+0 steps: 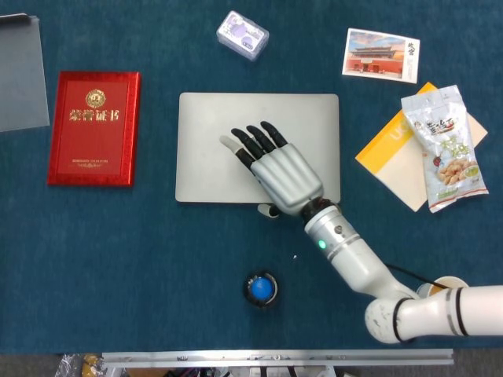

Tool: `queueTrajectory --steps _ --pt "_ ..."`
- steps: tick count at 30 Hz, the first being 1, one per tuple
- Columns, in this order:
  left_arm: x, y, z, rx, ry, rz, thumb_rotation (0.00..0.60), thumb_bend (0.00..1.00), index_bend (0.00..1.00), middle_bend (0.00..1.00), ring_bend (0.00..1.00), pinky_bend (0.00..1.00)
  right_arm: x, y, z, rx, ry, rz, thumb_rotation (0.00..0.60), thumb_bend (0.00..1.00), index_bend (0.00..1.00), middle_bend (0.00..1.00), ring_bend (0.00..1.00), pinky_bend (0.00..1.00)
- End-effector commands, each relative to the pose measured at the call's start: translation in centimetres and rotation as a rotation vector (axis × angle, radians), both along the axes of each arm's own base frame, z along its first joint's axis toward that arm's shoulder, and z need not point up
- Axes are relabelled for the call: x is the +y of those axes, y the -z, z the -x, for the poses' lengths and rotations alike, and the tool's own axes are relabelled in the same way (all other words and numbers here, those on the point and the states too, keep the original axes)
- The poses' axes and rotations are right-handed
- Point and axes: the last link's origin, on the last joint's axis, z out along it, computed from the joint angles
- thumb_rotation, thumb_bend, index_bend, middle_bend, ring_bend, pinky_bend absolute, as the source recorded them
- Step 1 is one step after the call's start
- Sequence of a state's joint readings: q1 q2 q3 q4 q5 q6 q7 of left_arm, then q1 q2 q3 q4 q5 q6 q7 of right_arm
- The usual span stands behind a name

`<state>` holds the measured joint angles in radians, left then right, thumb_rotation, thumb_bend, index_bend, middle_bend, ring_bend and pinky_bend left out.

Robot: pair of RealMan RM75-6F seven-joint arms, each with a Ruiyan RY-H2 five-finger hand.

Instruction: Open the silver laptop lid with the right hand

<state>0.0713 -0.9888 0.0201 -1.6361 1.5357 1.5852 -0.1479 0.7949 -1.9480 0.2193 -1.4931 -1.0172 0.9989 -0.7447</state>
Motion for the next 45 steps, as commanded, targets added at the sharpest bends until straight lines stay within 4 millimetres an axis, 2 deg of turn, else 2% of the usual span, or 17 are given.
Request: queueTrajectory --steps 1,8,18,35,45 --pt "-0.1 -0.1 0.1 -0.002 -0.003 -0.003 0.600 0.42 0.15 0.03 0.00 0.00 0.0 0.8 -0.1 0.020 0.000 -0.010 0.600 0.00 0.00 0.07 0.00 0.02" --pt "-0.2 0.0 0.5 -0.010 -0.011 -0.005 0.600 0.42 0.15 0.03 0.00 0.00 -0.5 2.5 0.1 0.067 0.005 0.000 0.600 0.00 0.00 0.07 0.00 0.02" --pt "-0.1 0.0 0.8 -0.014 -0.017 -0.005 0.600 0.42 0.15 0.03 0.00 0.00 -0.8 3.7 -0.2 0.086 -0.005 0.008 0.600 0.00 0.00 0.07 0.00 0.02" --pt "-0.1 0.1 1.2 -0.021 -0.018 -0.006 0.600 0.42 0.15 0.03 0.00 0.00 -1.0 3.9 -0.6 0.105 -0.022 0.032 0.600 0.02 0.00 0.07 0.00 0.02" --pt "-0.1 0.2 1.5 -0.023 -0.018 -0.008 0.600 0.42 0.15 0.03 0.00 0.00 -0.7 4.1 -0.6 0.128 -0.038 0.028 0.600 0.18 0.00 0.07 0.00 0.02"
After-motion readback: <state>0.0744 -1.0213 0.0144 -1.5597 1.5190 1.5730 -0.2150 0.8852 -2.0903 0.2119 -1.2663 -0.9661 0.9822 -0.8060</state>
